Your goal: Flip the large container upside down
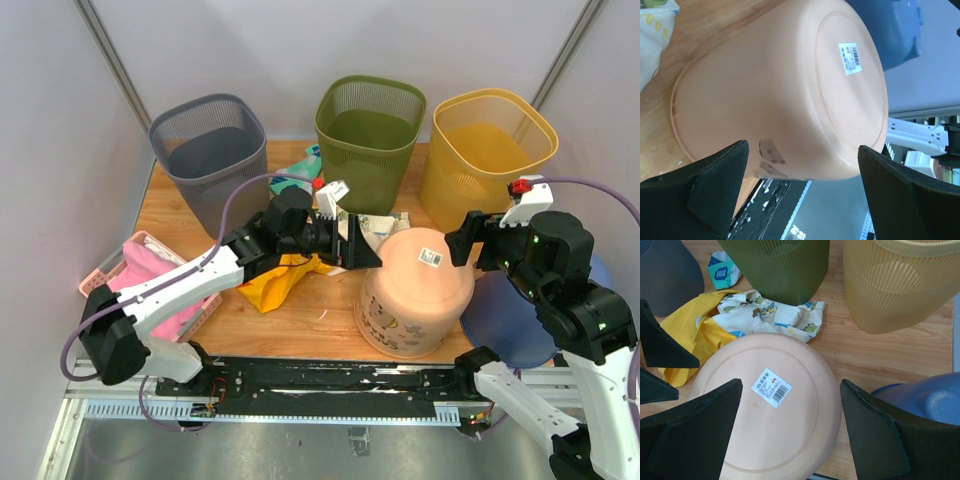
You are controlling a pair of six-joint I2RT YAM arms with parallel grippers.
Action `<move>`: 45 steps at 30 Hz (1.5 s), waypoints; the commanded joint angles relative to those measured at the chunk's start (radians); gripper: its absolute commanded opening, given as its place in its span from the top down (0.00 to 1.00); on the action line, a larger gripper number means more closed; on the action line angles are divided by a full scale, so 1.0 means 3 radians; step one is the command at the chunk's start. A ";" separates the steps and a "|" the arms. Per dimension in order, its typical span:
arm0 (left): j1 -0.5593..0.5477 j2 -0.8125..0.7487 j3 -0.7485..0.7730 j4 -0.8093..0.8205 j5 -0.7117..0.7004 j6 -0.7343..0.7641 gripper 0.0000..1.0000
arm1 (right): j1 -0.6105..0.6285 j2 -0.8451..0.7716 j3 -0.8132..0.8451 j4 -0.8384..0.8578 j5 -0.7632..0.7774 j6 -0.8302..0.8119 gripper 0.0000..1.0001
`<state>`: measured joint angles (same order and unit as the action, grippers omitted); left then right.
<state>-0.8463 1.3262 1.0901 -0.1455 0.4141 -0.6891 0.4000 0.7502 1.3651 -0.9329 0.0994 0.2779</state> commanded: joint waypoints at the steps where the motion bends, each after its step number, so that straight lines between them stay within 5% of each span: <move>1: 0.0004 0.0304 0.0160 0.0290 0.0220 -0.0016 0.06 | 0.0042 -0.0026 0.0079 0.0062 0.0044 -0.0089 0.19; 7: 0.0019 0.0350 0.0592 -0.0226 -0.0112 0.0263 0.02 | 0.0042 0.0031 0.0208 0.0081 -0.0556 -0.0347 0.20; 10: 0.0045 0.0300 0.1151 -0.1261 -0.0622 0.0533 0.01 | 0.0042 0.0101 0.0339 0.0190 -0.1458 -0.0375 0.20; 15: 0.0127 -0.0330 0.1127 -0.1727 -0.1214 0.0508 0.01 | 0.0147 0.0271 0.0167 0.0558 -0.2011 -0.0130 0.20; 21: 0.0197 -0.0891 0.1470 -0.2398 -0.2086 0.0120 0.01 | 0.1436 0.0727 0.0211 0.0696 -0.1082 -0.0242 0.20; 25: 0.0197 -0.1192 0.1572 -0.2460 -0.2694 0.0039 0.01 | 0.1903 0.1232 0.0425 0.0395 -0.0422 -0.0343 0.20; 35: 0.0304 -0.0623 0.2036 -0.2966 -0.3178 0.0186 0.01 | 0.1975 0.1582 0.0255 -0.0106 0.0595 -0.0416 0.18; 45: 0.1376 0.0306 0.2788 -0.2815 -0.2334 0.0939 0.01 | 0.1970 0.1640 0.0122 -0.0400 0.1411 -0.0667 0.19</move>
<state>-0.5339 1.3624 1.8244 -1.0149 -0.3927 -0.5163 0.9817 1.2350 1.4170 -0.9703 0.3710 0.1303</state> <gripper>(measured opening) 0.991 0.815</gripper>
